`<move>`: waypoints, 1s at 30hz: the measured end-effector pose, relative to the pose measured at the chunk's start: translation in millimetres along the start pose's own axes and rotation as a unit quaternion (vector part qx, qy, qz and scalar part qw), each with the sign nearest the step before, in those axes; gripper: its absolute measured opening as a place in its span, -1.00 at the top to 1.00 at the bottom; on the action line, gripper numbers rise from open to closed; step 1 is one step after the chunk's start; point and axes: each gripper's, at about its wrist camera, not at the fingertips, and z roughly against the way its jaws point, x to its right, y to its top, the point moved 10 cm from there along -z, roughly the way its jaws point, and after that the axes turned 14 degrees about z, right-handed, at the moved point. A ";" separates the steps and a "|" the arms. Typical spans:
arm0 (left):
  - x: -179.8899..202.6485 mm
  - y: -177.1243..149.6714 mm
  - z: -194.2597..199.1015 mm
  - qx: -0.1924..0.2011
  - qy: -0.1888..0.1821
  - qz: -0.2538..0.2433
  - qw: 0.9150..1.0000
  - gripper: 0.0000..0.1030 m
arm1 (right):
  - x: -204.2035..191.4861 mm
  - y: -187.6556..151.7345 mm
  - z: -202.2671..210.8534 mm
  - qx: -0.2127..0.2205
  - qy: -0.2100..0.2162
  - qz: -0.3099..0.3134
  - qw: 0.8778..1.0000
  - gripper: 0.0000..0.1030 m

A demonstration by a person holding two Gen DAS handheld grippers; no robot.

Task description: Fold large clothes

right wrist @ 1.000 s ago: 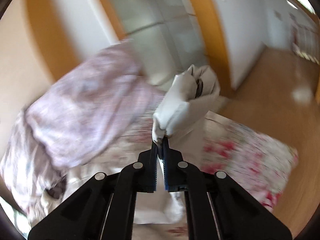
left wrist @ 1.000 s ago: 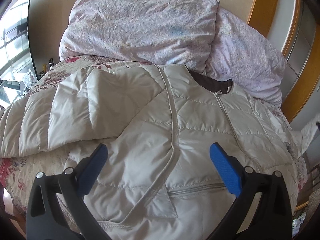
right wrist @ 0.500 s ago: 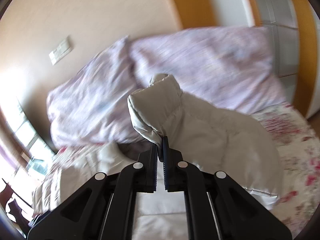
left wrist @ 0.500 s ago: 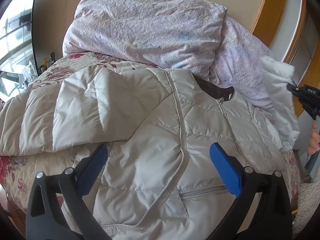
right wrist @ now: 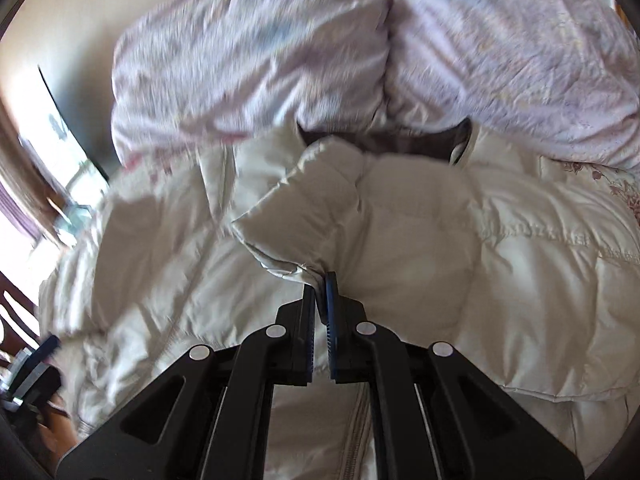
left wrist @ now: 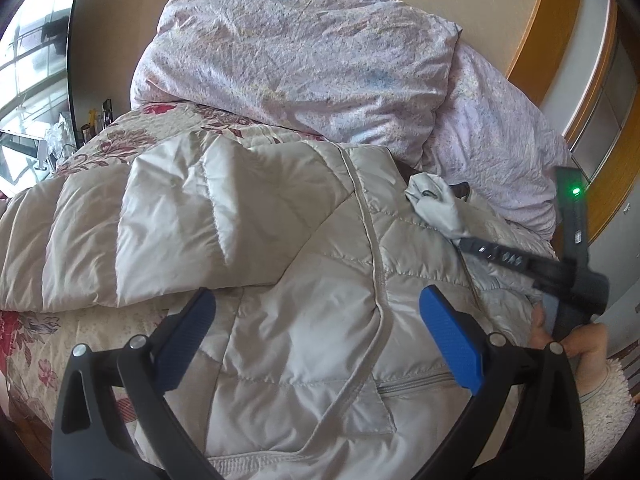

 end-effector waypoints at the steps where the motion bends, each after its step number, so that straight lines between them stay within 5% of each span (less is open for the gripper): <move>1: 0.0 -0.1 0.1 -0.002 -0.002 0.001 1.000 -0.96 | -3.1 -3.8 -3.8 -0.012 -0.004 0.007 1.000 0.82; 2: -0.9 -0.1 0.6 -0.004 -0.004 0.002 1.000 -0.96 | -6.1 -9.7 -8.6 -0.029 -0.012 0.019 0.999 0.74; 6: -8.8 0.9 2.9 -0.007 -0.008 0.013 1.000 -0.96 | -19.3 -23.9 -5.1 -0.047 0.013 0.042 0.998 -0.07; 12: -24.8 4.8 9.7 -0.003 -0.006 0.033 0.999 -0.96 | 1.5 -0.3 30.9 0.029 -0.022 0.006 0.999 0.00; 18: -27.5 4.1 13.5 0.000 0.013 0.020 1.000 -0.96 | 46.5 -2.8 -3.2 -0.015 -0.074 -0.066 0.995 0.02; 23: -23.7 1.2 8.8 -0.007 0.020 0.011 1.000 -0.96 | 44.8 -15.3 -29.8 -0.067 -0.120 -0.030 0.990 -0.02; 30: -25.1 -1.4 4.7 -0.010 0.041 0.004 0.999 -0.96 | 43.3 -14.6 -32.0 -0.074 -0.135 -0.016 0.988 -0.03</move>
